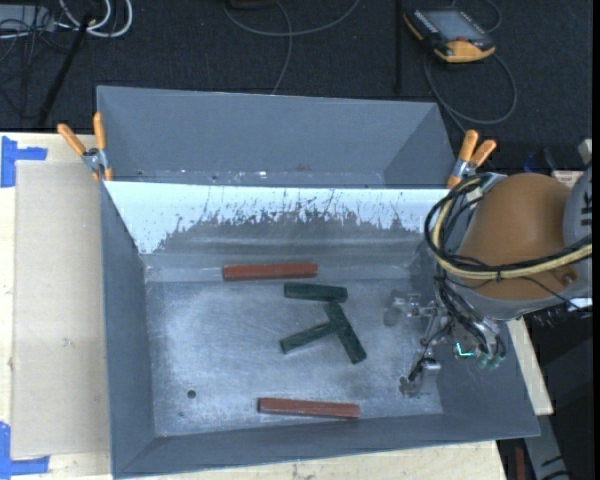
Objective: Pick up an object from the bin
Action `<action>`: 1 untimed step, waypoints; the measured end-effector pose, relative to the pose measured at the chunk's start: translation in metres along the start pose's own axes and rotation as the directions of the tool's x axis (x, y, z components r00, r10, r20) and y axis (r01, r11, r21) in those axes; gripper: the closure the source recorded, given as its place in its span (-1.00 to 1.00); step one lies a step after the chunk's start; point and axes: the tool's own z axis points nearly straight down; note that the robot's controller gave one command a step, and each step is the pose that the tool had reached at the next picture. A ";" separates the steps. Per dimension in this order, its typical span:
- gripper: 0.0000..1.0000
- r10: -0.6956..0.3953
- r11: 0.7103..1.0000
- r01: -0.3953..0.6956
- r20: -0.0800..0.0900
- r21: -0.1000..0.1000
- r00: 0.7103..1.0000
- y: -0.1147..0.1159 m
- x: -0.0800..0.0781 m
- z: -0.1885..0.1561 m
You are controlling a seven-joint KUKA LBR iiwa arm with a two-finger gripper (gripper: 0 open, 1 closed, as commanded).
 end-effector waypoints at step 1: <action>-1.00 -0.137 0.991 0.137 0.011 0.002 0.991 0.005 -0.084 0.093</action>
Offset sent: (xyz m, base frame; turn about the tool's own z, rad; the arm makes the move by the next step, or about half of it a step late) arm 0.0826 0.0041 -0.0898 -0.1386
